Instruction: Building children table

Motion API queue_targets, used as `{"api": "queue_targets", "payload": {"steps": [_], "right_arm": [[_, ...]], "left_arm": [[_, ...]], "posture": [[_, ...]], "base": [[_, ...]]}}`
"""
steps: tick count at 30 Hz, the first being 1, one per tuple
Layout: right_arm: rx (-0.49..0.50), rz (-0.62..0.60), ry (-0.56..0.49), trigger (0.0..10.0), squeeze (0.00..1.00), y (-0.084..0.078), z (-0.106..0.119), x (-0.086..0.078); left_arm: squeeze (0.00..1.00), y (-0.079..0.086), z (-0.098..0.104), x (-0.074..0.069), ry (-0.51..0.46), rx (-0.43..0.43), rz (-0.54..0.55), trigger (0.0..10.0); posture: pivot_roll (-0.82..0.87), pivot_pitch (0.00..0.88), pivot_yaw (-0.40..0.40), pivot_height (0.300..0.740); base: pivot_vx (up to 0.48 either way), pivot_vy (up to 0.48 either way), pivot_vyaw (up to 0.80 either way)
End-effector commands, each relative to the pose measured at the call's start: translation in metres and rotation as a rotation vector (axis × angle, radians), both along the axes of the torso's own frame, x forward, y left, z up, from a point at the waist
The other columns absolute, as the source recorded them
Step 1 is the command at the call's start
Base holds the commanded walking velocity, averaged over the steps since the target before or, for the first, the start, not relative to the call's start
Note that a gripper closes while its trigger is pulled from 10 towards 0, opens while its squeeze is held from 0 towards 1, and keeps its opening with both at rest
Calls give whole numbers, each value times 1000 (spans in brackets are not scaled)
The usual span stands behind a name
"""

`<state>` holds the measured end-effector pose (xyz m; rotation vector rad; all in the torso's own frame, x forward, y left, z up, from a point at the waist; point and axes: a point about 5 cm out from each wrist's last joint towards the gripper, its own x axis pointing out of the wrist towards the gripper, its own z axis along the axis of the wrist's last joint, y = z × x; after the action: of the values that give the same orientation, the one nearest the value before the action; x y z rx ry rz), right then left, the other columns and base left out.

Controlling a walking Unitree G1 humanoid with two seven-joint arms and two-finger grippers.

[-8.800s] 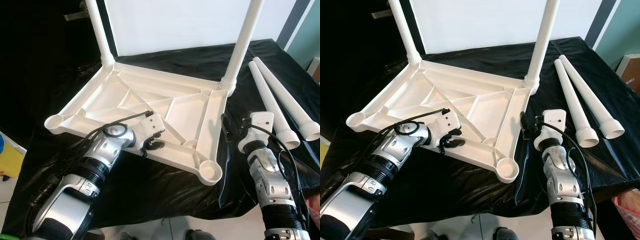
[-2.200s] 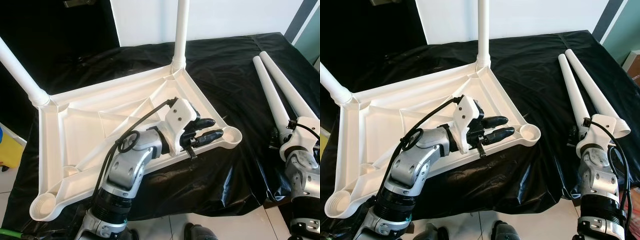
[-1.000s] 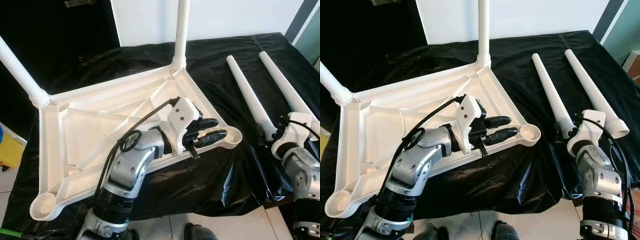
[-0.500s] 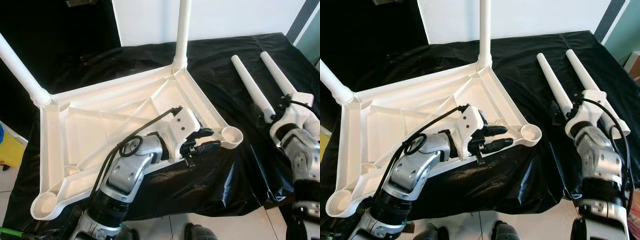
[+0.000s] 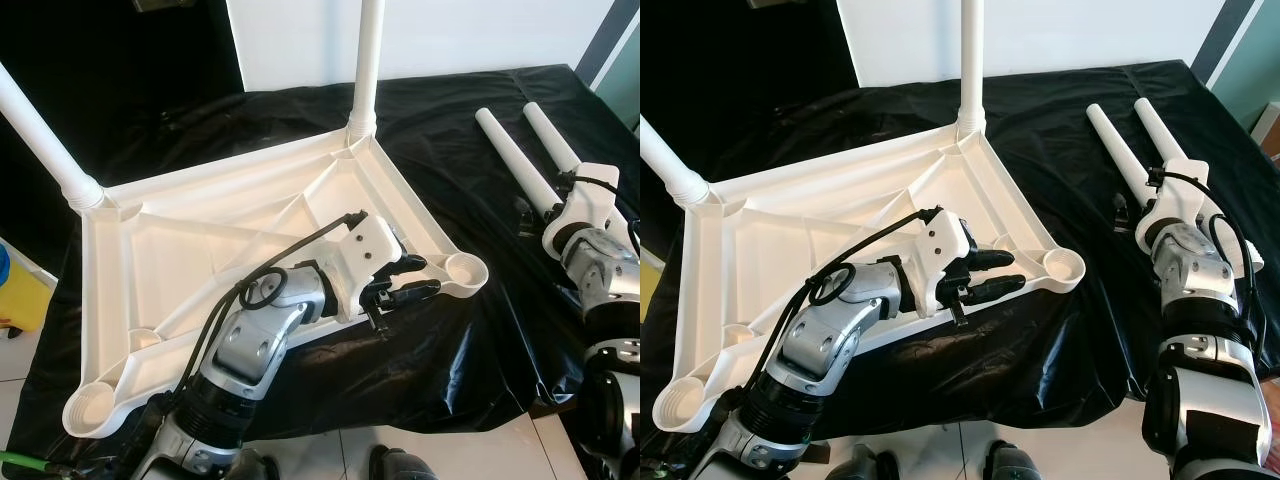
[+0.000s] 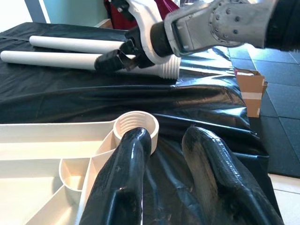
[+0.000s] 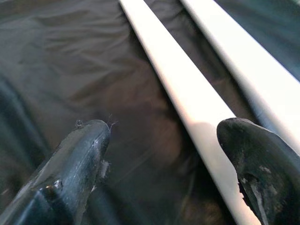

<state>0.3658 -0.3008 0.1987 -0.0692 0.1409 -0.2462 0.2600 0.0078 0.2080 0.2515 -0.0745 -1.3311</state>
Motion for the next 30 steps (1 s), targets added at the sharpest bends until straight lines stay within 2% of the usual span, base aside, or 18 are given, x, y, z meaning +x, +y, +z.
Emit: {"api": "queue_targets", "payload": {"steps": [1,5,11,17,22,25,30], "right_arm": [[-29,-19,1,10000,0,-4,1,0],[-32,-83,36,10000,0,-9,-1,3],[-70,-205,48,10000,0,-25,-4,-1],[-85,-263,68,10000,0,-34,-6,-6],[-46,-270,112,10000,0,-38,-14,-9],[49,-194,167,10000,0,-34,-20,-7],[109,-136,207,10000,0,-31,-19,-4]], "left_arm": [[0,2,-1,1,-3,-4,65,10000],[0,3,-1,0,3,-3,64,10000],[0,3,-3,-2,18,-7,61,10000],[0,2,-3,-3,23,-9,57,10000],[0,1,-3,-4,26,-9,54,10000],[0,1,-3,-4,32,-9,53,10000],[0,0,-2,-5,40,-13,54,10000]], "posture": [[-86,167,44,740],[-80,171,47,740],[-84,176,49,740],[-87,178,50,740],[-88,178,51,740],[-88,185,55,740],[-93,192,55,740]], "base": [[0,0,0],[0,0,0],[0,0,0],[0,0,0],[0,0,0],[0,0,0],[0,0,0]]}}
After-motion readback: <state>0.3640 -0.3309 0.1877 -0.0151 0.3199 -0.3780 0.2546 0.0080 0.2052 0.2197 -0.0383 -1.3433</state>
